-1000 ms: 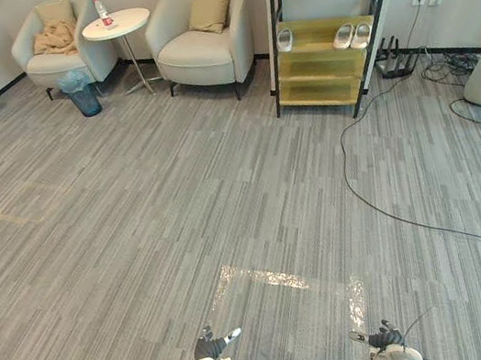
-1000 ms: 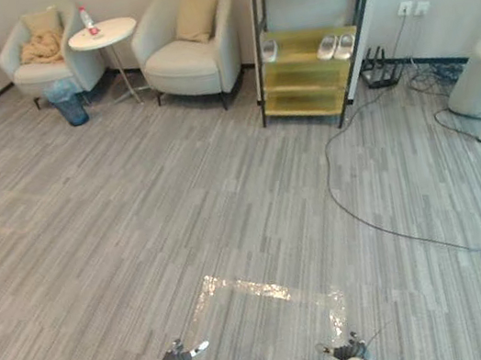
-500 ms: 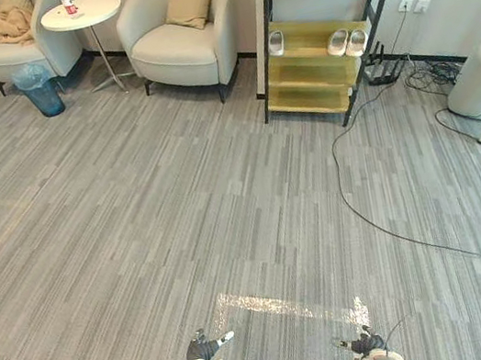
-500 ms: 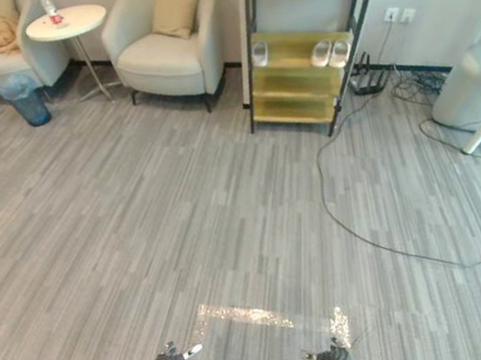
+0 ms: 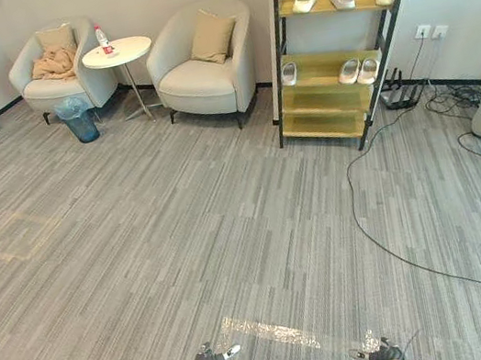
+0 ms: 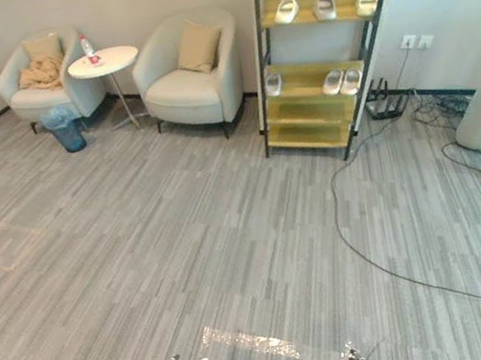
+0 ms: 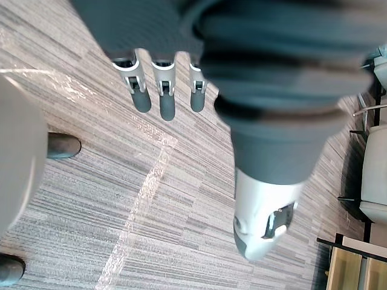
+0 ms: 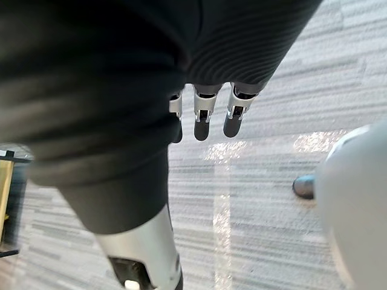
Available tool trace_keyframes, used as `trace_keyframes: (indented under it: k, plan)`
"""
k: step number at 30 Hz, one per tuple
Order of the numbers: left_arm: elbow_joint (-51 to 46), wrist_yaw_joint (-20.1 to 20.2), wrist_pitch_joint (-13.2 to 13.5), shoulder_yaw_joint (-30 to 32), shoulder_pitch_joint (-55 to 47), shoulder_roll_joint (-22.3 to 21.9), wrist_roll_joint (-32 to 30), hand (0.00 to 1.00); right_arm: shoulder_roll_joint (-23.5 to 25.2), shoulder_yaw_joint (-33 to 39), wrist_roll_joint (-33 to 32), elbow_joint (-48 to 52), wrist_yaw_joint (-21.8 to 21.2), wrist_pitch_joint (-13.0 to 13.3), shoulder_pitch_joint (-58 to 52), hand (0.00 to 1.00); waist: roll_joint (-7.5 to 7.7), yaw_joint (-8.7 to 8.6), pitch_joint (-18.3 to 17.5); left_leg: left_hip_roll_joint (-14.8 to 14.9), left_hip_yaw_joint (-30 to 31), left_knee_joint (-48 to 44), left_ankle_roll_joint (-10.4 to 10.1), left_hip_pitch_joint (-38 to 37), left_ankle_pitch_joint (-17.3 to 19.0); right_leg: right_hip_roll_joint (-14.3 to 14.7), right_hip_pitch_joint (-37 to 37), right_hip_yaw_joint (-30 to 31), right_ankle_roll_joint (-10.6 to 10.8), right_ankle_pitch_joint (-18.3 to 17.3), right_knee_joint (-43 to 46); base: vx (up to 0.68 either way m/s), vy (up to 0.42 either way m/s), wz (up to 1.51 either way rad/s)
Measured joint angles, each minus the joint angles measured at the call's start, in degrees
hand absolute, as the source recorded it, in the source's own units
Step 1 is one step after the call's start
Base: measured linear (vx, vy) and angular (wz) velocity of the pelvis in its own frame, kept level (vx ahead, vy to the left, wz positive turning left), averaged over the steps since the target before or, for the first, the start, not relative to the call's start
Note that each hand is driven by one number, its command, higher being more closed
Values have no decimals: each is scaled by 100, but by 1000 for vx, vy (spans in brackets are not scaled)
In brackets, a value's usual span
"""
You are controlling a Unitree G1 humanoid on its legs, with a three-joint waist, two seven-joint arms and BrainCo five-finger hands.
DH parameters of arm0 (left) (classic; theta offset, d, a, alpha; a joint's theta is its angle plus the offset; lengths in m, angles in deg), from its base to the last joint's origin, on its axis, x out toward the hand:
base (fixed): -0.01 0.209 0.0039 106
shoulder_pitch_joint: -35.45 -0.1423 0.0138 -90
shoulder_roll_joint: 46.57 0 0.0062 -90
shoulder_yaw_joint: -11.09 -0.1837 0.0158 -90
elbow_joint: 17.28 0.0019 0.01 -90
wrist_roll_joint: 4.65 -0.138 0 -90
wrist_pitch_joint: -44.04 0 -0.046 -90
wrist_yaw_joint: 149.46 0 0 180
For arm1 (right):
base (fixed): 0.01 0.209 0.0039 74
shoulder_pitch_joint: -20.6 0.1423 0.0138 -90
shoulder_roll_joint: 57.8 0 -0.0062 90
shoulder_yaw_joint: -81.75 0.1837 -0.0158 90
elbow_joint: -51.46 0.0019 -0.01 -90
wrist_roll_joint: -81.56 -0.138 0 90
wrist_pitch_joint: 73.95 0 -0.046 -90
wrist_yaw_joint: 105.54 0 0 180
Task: Pick up cushions and gather them together orderly.
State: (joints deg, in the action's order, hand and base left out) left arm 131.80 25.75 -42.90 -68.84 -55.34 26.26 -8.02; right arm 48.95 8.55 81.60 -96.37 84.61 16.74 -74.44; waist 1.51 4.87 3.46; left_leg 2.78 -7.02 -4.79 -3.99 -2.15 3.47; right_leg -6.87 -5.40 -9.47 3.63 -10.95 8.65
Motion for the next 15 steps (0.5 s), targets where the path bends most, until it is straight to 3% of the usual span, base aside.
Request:
trace_keyframes:
  k: [8, 15]
  plan:
    - [-2, 13, 2, -256, 12, 141, 0, 0, -33, 50, -6, -161, -5, -31, -66, 0, 81, -19, 21, -138, -19, 168, 62, -20, -55, -94, -46, 49, 100, 115, -199, 19, 30, 1]
    - [6, 9, -4, -356, 7, 147, -112, 0, -22, 174, -15, -158, 0, -30, -74, 0, 57, -61, 20, -154, -55, 241, 62, -102, -56, -97, -80, 71, 99, 114, -209, 6, 6, -2]
